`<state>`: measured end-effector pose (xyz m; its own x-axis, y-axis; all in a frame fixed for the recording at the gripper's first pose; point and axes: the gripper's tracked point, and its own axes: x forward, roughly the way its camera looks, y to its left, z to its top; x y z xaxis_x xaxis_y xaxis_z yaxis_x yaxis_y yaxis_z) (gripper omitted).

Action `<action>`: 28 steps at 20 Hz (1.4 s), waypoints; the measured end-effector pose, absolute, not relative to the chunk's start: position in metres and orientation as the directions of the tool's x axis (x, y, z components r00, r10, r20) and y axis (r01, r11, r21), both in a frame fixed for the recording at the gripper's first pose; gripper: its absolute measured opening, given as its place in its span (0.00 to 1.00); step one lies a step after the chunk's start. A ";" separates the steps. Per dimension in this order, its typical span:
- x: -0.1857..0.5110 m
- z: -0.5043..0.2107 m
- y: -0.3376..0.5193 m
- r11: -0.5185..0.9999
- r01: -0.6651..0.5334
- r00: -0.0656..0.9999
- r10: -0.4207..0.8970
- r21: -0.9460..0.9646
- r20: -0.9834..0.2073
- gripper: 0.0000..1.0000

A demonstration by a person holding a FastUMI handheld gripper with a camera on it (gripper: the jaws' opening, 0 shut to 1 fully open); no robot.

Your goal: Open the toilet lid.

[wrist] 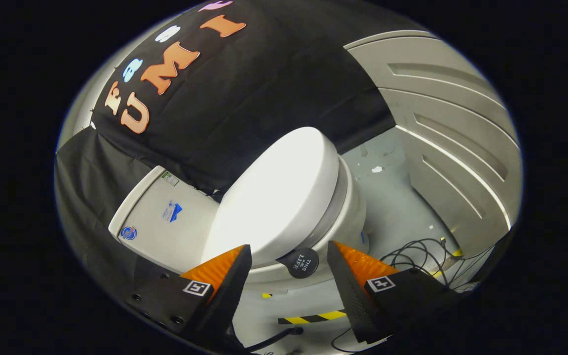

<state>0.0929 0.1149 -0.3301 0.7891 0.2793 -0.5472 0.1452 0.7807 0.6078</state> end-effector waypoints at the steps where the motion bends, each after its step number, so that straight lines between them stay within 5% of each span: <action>1: 0.093 -0.334 0.118 0.769 0.151 0.779 0.294 0.621 -0.554 0.99; 17: 0.110 -0.371 0.129 0.391 0.315 0.767 0.433 0.865 -0.474 0.95; 20: 0.118 -0.365 0.130 0.395 0.285 0.785 0.426 0.873 -0.449 0.84; 23: 0.118 -0.370 0.127 0.401 0.297 0.781 0.420 0.867 -0.462 0.58; 27: 0.117 -0.375 0.133 0.398 0.298 0.772 0.434 0.868 -0.465 0.55; 28: 0.119 -0.383 0.133 0.419 0.315 0.767 0.415 0.851 -0.489 0.45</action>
<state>0.1190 0.1326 -0.3834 0.7673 0.4154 -0.4885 0.3151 0.4193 0.8514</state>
